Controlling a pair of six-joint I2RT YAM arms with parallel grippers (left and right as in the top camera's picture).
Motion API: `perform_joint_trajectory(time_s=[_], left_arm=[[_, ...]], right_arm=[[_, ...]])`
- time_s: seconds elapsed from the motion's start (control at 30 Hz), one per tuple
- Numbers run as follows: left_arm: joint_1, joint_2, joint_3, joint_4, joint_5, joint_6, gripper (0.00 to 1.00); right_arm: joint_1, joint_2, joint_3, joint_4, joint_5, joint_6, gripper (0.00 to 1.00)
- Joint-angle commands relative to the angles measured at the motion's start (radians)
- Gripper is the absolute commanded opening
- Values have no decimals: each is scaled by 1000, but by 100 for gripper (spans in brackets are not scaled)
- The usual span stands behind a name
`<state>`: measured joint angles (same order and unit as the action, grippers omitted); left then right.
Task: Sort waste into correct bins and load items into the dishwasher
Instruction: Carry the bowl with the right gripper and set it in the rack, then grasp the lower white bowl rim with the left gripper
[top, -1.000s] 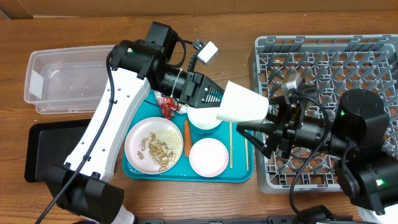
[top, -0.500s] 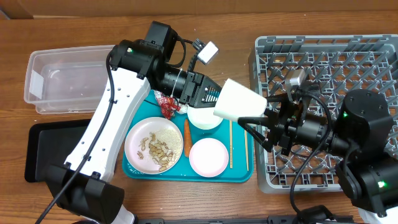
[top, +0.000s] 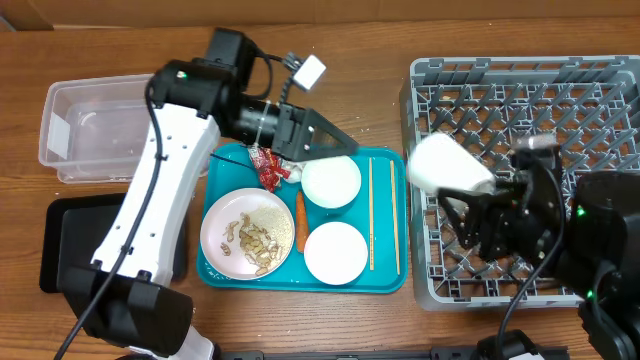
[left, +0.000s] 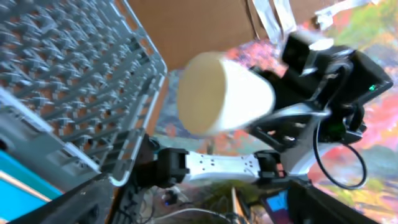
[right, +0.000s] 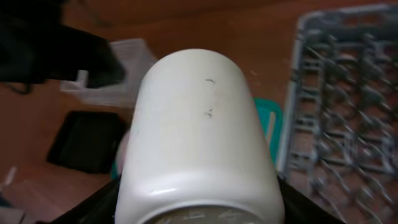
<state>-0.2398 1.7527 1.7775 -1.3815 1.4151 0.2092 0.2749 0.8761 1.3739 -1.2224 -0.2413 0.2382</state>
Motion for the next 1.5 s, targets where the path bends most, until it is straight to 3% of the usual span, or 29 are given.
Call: perform_joint_trajectory(time_s=[0.0,0.23,0.8,0.83,0.9,1.0,1.13,1.27,1.37,1.47], left_arm=[[33,-2,20,-2,-13,-9,81],[45,-20,21,-2,-194,-61,75],[45,-129,21,-10,-367,-80,75],[45,-133,21,-10,-376,-80,75],[45,-140,21,-10,-409,-87,75],[42,-145,21,-12,-475,-114,75],[36,-146,21,-39,-599,-153,75],[3,-146,20,-112,-880,-191,74],[-83,-145,3,-170,-1141,-244,74],[-185,-145,-49,-161,-1267,-327,74]], right_arm=[[-2,13,23,-98,266,104,62],[-2,125,19,-303,391,235,62],[-2,621,-16,-280,373,243,59],[-2,637,-27,-273,372,242,60],[-2,654,-34,-268,371,241,74],[-2,634,-24,-263,372,241,84],[-2,544,55,-267,372,249,87],[-2,405,185,-249,373,306,88],[-2,267,236,-167,375,312,97],[-2,163,236,-143,394,312,100]])
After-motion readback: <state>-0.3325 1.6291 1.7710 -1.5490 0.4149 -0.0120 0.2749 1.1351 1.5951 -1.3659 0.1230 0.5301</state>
